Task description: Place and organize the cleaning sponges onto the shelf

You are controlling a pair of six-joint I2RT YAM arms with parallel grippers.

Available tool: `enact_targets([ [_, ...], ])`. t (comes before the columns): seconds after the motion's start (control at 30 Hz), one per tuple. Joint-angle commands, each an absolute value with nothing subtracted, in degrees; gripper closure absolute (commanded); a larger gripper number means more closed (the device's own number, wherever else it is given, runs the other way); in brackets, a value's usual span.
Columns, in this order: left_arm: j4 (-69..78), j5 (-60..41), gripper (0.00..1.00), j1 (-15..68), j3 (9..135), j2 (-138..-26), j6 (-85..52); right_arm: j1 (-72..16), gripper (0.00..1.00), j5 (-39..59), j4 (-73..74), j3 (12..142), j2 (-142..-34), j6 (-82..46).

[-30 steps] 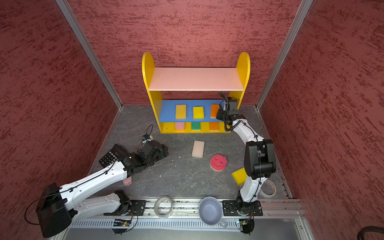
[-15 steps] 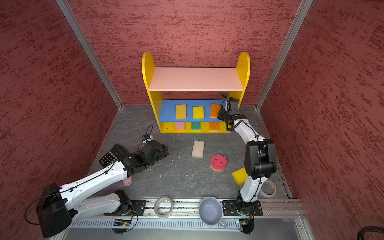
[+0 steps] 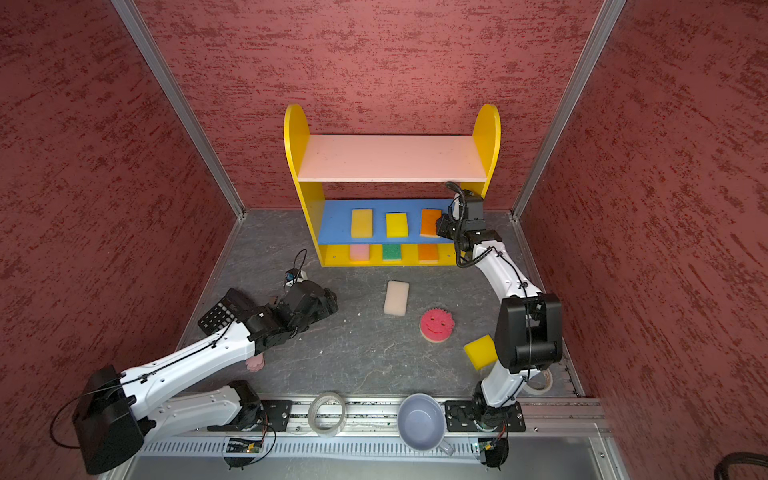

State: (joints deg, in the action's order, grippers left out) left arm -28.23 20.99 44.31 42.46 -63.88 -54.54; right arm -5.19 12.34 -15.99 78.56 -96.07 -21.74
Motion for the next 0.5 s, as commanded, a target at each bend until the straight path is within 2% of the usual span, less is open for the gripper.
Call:
enact_targets([
  [0.0, -27.1, 20.7, 0.15, 44.4, 43.2, -64.8, -54.0, -5.6, 0.81, 16.6, -15.3, 77.6, -95.4, -23.4],
  [0.07, -27.2, 20.7, 0.15, 44.5, 43.5, -65.2, -53.9, -6.3, 0.91, 17.1, -15.0, 77.2, -95.5, -23.6],
  [0.1, -27.2, 20.7, 0.15, 44.6, 43.7, -65.3, -53.9, -6.7, 0.92, 17.0, -15.1, 77.1, -95.7, -23.6],
  [0.47, -27.9, 20.9, 0.15, 44.7, 44.6, -65.7, -53.7, -6.9, 0.94, 14.3, -16.6, 77.9, -100.0, -23.7],
])
